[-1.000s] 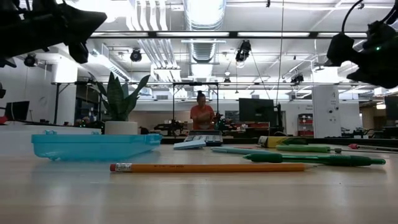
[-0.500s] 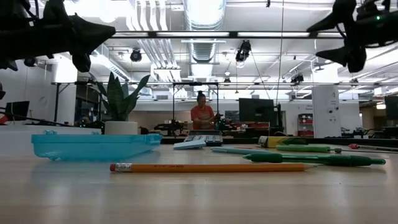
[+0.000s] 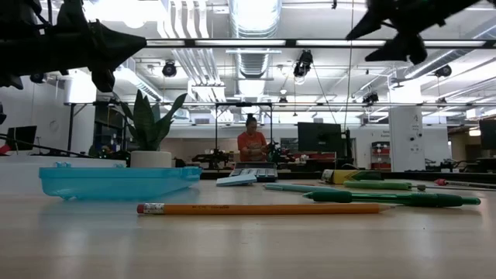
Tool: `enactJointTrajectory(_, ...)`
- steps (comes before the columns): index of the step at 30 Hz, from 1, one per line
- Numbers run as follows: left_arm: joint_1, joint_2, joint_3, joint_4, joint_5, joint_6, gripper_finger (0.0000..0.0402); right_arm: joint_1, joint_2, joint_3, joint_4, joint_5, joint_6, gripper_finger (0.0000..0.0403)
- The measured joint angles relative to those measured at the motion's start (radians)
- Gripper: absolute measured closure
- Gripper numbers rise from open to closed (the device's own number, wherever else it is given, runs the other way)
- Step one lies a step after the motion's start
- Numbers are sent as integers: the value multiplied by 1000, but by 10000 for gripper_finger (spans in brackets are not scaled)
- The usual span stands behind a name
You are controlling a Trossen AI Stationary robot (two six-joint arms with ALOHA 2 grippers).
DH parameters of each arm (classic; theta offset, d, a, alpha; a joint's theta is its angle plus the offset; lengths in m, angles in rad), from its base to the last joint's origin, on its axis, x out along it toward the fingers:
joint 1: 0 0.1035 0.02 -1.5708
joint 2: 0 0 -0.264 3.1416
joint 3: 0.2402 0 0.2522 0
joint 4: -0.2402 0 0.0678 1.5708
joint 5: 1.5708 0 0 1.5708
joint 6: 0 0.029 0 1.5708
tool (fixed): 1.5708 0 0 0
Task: Pack school essentials
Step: Put the light blue pen into the blue supply box
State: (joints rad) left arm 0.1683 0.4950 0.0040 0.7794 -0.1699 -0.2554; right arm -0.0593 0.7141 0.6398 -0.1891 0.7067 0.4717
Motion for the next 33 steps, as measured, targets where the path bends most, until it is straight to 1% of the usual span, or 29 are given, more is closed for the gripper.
enactJointTrajectory(3,0,2,0,-1,0,1,402,0,93,93,-73,-17,0,39)
enactJointTrajectory(9,0,2,0,-2,0,8,402,-13,262,273,-215,-92,-34,39)
enactJointTrajectory(14,0,17,0,-11,0,8,402,-70,409,436,-430,-191,4,39)
enactJointTrajectory(19,0,43,0,-11,0,3,402,-110,534,575,-608,-269,-36,39)
enactJointTrajectory(23,0,55,0,-3,0,2,402,-109,623,613,-645,-348,-168,39)
enactJointTrajectory(27,0,60,0,-1,0,1,402,-93,685,616,-632,-482,-315,39)
enactJointTrajectory(29,0,61,0,-1,0,1,402,-80,722,612,-629,-506,-335,39)
enactJointTrajectory(33,0,59,0,1,0,1,402,-49,781,612,-610,-508,-309,39)
